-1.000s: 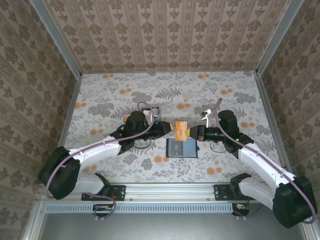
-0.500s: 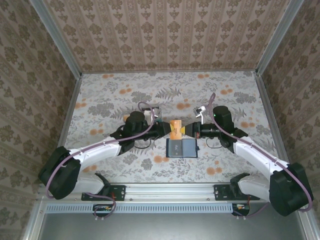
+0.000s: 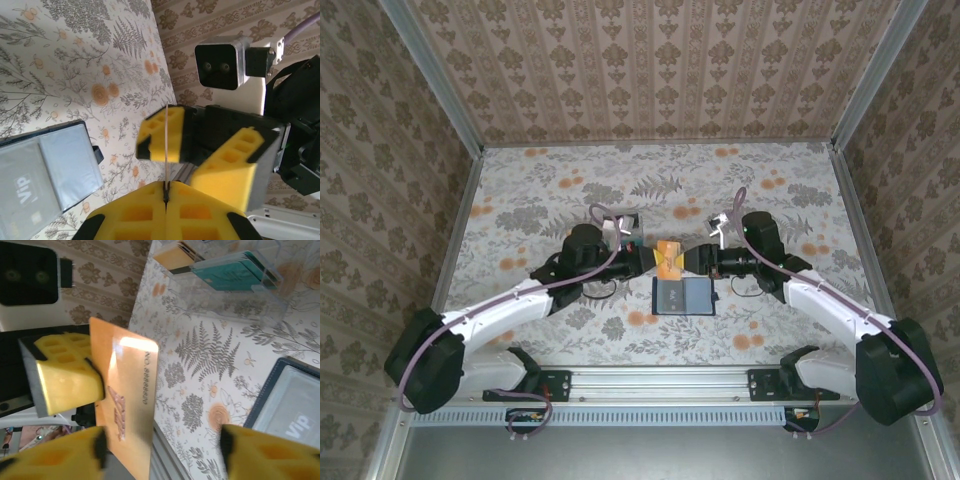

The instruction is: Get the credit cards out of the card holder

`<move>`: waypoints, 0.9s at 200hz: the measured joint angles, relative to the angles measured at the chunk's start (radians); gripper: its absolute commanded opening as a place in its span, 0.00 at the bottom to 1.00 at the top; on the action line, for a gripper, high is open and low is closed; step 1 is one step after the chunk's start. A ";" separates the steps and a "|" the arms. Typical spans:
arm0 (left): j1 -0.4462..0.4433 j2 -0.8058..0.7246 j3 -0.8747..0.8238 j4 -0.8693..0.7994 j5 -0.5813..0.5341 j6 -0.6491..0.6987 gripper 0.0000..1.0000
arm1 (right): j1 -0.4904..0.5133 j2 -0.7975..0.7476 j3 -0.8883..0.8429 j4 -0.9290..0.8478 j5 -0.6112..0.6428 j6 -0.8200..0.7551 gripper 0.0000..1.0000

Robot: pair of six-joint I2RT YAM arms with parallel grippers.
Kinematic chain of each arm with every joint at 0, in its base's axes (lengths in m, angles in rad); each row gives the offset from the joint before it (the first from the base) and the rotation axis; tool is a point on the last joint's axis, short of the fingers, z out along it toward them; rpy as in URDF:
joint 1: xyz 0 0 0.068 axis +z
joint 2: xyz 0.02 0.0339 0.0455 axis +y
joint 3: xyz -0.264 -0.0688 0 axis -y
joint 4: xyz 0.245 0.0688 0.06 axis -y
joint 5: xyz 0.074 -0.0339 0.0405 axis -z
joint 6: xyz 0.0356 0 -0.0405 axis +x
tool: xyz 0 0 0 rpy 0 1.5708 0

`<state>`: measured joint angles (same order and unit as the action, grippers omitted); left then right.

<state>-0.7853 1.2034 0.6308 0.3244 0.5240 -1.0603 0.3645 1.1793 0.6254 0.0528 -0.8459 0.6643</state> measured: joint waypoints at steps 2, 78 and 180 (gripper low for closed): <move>0.000 -0.002 0.000 -0.004 0.000 0.002 0.00 | 0.000 0.000 0.001 -0.003 0.002 -0.005 0.88; 0.060 -0.113 0.172 -0.483 -0.108 0.291 0.00 | 0.000 -0.058 0.031 -0.158 0.148 -0.071 1.00; 0.099 -0.189 0.387 -0.939 -0.621 1.124 0.00 | 0.004 -0.098 0.091 -0.246 0.293 -0.135 1.00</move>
<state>-0.6861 1.0145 1.0176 -0.6147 -0.0975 0.0639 0.3687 1.0813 0.7166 -0.1932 -0.5529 0.5297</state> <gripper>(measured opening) 0.046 0.999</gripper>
